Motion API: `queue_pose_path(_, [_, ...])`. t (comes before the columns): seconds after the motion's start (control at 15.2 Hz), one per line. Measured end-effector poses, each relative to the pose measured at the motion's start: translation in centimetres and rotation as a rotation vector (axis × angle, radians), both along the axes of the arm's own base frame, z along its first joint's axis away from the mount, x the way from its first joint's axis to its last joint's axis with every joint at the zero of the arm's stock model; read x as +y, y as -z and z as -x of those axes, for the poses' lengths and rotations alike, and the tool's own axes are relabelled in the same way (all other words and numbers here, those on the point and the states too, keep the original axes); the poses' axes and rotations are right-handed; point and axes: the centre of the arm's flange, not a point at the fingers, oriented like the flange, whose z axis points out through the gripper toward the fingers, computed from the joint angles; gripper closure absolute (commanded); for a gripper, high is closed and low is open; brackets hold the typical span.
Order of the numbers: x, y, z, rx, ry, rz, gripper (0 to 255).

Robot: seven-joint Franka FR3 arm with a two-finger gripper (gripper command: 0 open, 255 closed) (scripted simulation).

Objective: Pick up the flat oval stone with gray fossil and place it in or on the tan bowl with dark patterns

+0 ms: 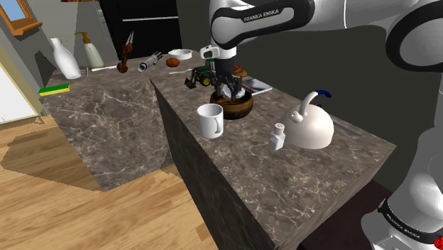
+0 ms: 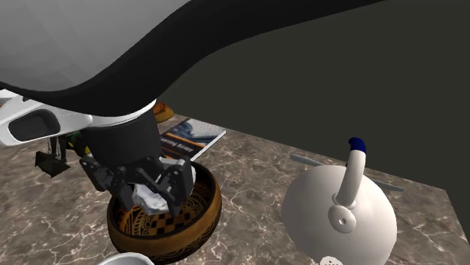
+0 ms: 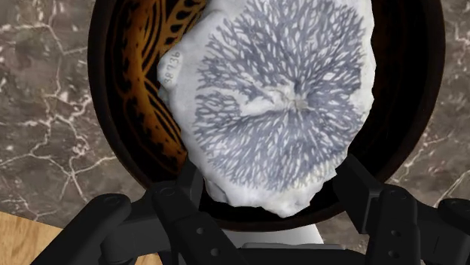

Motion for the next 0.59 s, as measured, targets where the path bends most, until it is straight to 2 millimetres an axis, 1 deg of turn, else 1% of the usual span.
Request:
queue_pose_path(0.26, [-0.02, 0.07, 0.02, 0.0, 0.0, 0.0, 255])
queue_pose_path(0.33, [-0.02, 0.07, 0.02, 0.0, 0.0, 0.0, 0])
queue_pose_path(0.59, [-0.02, 0.05, 0.02, -0.001, 0.0, 0.0, 0])
